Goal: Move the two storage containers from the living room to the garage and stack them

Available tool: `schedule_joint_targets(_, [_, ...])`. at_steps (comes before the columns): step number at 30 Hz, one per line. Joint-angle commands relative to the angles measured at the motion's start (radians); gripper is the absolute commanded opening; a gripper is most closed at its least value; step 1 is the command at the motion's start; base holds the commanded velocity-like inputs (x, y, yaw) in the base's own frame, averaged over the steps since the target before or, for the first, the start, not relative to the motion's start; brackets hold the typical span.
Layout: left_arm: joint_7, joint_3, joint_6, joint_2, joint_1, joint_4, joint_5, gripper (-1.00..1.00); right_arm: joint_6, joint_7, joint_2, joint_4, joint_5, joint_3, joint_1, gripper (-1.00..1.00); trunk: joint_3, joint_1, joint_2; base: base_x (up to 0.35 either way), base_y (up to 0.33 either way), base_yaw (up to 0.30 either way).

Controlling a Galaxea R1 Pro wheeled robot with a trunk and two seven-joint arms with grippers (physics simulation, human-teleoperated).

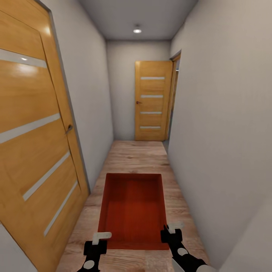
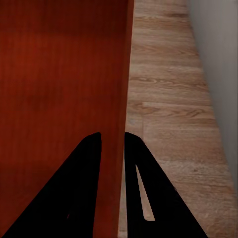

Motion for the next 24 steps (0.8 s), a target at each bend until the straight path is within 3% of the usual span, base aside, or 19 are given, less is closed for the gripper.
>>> schedule_joint_targets(1, [0.033, 0.032, -0.052, 0.0, -0.002, -0.023, 0.049, -1.0, -0.007, -0.045, 0.0, 0.009, -0.027, -0.044, 0.0, -1.0, -0.001, 0.001, -0.001, 0.321, 0.0, 0.0])
schedule_joint_targets(24, [0.031, 0.032, -0.052, 0.002, -0.002, -0.023, 0.047, -1.0, -0.007, -0.045, 0.0, 0.009, -0.027, -0.044, 0.0, -1.0, -0.001, 0.001, -0.001, 0.322, 0.0, 0.0])
